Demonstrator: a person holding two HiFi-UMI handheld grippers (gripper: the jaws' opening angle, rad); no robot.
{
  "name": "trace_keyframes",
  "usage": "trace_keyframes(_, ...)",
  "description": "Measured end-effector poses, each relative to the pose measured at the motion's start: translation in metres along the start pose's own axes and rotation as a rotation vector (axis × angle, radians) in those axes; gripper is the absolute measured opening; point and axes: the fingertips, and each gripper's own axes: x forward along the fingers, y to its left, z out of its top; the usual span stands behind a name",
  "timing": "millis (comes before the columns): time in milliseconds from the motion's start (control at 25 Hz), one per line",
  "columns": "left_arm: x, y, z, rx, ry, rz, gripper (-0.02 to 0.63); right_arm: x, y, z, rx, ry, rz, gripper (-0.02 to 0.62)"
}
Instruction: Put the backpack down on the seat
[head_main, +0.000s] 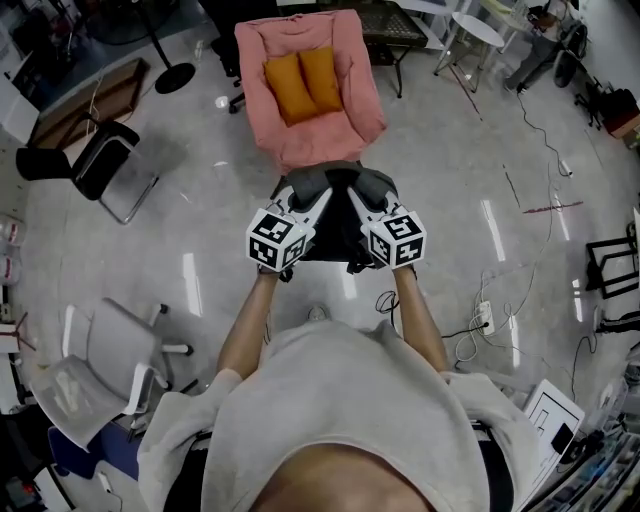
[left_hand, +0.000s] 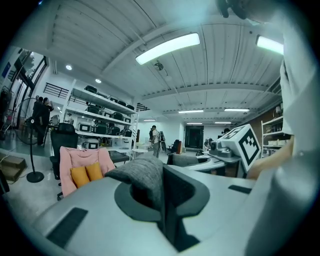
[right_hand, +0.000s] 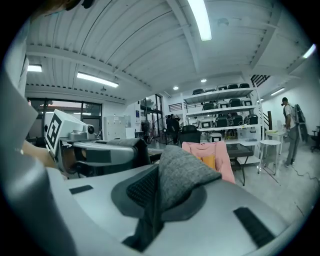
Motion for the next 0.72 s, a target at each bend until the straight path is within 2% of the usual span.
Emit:
trace_keyframes(440,0.055,0.082,0.01,-0.005,0.017,0.004,0.032,0.08,-0.055,0.017,0.005,0.013,-0.003,0.025)
trace_keyframes(720,0.108,0.12,0.0,-0.021,0.045,0.024,0.032,0.122,-0.106,0.01,0.006,0.031,0.019,0.025)
